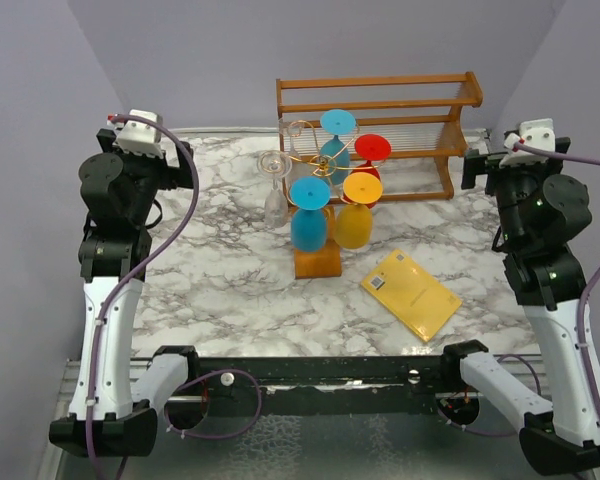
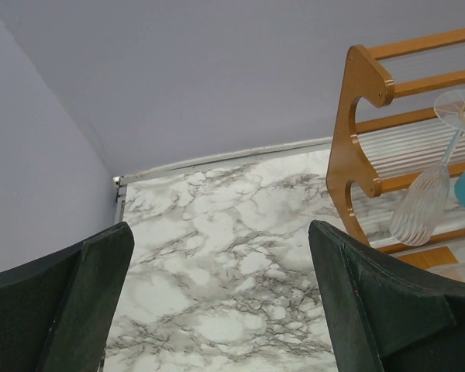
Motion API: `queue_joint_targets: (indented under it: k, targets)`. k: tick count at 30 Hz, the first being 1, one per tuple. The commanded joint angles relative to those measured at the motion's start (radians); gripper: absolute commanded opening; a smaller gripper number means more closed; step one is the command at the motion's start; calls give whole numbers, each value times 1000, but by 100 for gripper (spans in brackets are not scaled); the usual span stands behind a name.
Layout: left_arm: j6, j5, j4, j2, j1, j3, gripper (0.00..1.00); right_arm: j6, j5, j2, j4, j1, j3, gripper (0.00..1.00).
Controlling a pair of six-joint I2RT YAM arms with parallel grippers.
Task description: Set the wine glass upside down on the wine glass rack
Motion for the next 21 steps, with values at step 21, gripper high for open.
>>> queue_joint_targets:
  k: [21]
  targets:
    - [-9,9,-103,-138,27,-3,99,103,-232,-25,-111,-134,-14,100]
